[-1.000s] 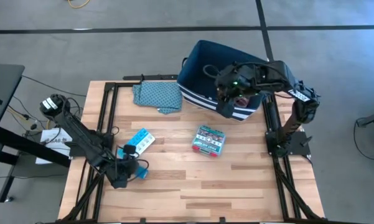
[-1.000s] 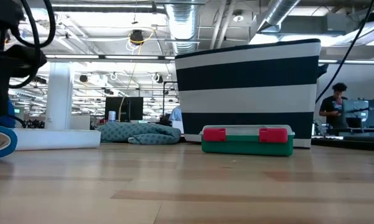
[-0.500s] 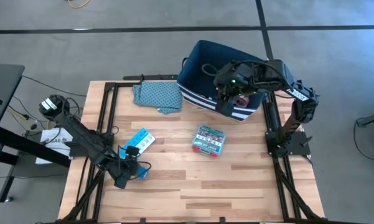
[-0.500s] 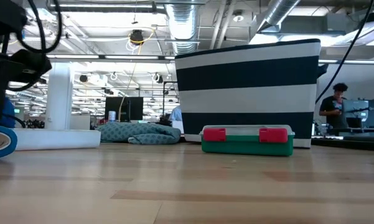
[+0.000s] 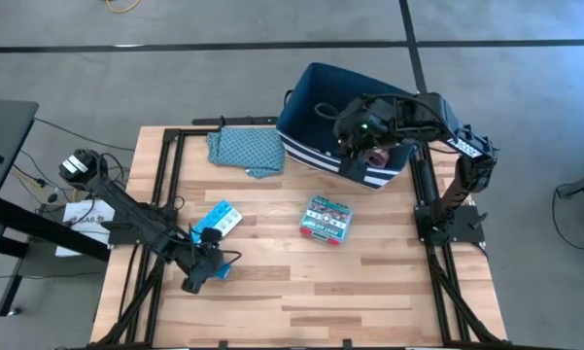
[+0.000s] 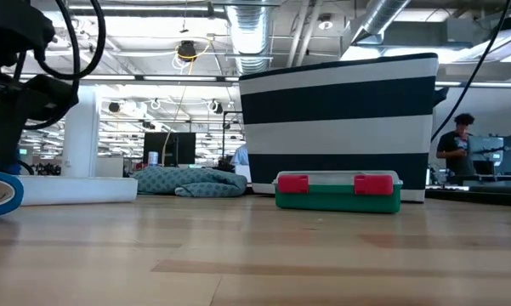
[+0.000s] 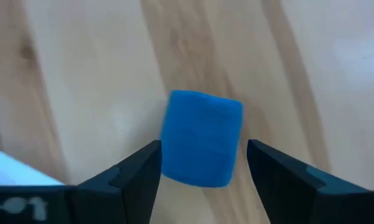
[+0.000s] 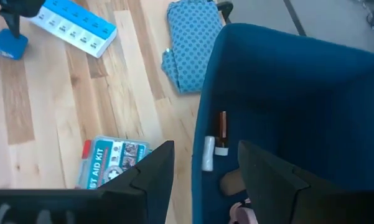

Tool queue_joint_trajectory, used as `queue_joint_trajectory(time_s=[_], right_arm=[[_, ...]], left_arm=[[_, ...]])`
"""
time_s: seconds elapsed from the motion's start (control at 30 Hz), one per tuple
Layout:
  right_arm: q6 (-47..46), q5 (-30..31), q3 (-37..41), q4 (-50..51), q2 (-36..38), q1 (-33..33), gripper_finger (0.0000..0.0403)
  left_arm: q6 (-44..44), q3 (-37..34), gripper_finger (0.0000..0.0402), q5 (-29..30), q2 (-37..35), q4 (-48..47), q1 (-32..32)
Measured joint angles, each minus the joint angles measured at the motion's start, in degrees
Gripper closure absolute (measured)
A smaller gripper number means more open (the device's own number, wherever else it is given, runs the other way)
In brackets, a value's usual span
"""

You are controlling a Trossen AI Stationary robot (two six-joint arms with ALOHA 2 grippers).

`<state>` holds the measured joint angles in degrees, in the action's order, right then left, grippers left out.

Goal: Pick & place medical supplies in basket/bin
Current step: Put the blue bandage into the blue basket

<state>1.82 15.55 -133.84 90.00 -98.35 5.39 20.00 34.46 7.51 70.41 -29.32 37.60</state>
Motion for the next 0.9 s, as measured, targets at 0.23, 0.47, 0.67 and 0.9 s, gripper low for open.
queue_joint_trajectory(time_s=[0.23,0.47,0.67,0.9], right_arm=[[6.65,-0.22,0.0,-0.69,-2.32,0.0,0.0237],[10.5,-0.43,0.0,0.0,-7.11,0.0,0.0238],[8.93,-0.5,0.04,0.02,-9.07,-0.04,0.0237],[4.52,-0.72,0.09,0.01,-6.94,-1.91,0.0239]], left_arm=[[-4.22,0.0,0.017,2.6,1.11,0.76,-0.67],[-2.79,-0.19,0.017,-7.35,9.5,5.75,-2.39],[-3.99,1.79,0.0172,-4.93,15.86,5.83,-2.25],[-3.97,5.87,0.0224,1.44,16.61,5.74,-2.3]])
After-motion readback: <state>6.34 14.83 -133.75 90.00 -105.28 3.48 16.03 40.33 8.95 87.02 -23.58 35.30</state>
